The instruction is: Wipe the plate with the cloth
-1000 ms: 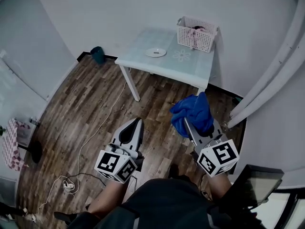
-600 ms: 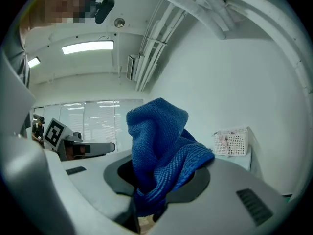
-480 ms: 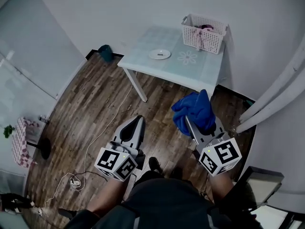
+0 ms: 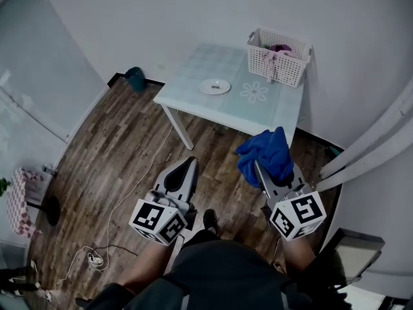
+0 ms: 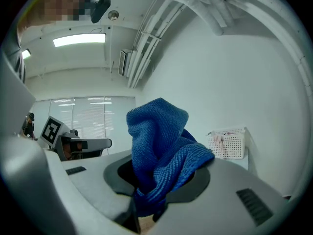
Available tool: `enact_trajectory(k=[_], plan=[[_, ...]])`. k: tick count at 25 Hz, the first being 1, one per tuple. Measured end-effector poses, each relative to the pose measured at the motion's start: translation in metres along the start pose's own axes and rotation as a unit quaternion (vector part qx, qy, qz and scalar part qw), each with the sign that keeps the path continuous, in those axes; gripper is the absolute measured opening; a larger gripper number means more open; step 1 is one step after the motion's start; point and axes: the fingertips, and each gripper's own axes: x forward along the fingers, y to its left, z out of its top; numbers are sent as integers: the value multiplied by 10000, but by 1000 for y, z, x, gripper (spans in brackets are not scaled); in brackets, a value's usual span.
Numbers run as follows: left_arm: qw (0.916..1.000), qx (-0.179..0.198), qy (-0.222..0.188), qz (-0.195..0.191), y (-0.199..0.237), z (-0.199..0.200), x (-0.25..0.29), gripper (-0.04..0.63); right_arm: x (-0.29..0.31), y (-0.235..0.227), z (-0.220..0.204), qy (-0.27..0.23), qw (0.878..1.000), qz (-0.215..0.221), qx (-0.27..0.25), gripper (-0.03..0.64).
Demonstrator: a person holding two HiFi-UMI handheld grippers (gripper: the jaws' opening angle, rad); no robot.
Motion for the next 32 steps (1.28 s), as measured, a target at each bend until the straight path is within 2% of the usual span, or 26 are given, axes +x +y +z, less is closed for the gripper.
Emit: enact_trajectory(k=[11,20,25,32], plan=[[9998,-5,-24,-192,111,26,50,9,117,-3,6,87,9996,-243,-65,118],[9996,-81,53,-274,193,27,83,9,198,-11,6,111,9988,-478,-28,118],[9995,-205,210,-142,224,20,107,9,227,-29,7,139,9978,-644,-10,118],[9995,-244,153,-116,255,27,162,9,279,-66,11,167,9982,-568,23,118]])
